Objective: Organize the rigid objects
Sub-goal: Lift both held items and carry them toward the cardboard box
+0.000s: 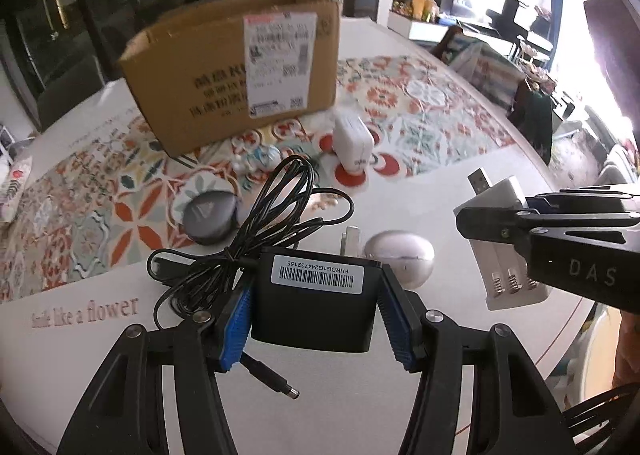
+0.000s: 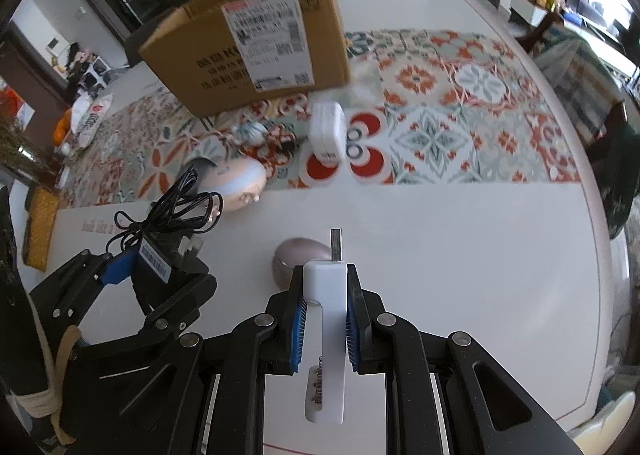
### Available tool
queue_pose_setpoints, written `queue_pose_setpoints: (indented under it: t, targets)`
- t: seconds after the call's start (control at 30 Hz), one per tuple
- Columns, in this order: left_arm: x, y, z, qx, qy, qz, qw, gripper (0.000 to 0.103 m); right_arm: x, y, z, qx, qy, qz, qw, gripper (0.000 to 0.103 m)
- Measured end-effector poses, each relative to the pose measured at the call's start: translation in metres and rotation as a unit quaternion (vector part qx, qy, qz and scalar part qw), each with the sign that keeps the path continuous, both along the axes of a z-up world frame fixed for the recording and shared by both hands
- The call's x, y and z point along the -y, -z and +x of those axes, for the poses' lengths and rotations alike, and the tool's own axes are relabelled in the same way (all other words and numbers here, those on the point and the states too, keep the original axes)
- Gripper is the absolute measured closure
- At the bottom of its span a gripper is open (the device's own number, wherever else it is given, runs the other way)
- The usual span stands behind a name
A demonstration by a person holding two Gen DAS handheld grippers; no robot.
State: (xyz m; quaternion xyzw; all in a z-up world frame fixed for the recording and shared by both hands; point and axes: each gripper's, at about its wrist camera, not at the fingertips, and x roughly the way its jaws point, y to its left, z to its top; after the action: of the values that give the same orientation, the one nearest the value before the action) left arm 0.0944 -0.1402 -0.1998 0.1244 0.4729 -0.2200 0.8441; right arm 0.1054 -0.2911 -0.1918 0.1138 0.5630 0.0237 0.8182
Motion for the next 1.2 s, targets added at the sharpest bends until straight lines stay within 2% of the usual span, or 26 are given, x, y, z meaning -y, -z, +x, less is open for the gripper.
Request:
queue_pose_setpoints:
  t: [0.37, 0.67, 1.2]
  targets:
    - [-0.011, -0.04, -0.003, 0.05, -0.02, -0.009, 0.9985, 0.046, -0.011, -0.035, 0.005, 0.048, -0.025, 0.004, 0.999, 0.086]
    - [-0.028, -0.069, 0.012, 0.077, -0.061, -0.03, 0.9948, 0.046, -0.02, -0.061, 0.013, 0.089, -0.037, 0.006, 0.995, 0.086]
    - [-0.044, -0.117, 0.042, 0.119, -0.089, -0.051, 0.9876, 0.046, -0.031, -0.111, 0.039, 0.172, -0.047, 0.0, 0.984, 0.086]
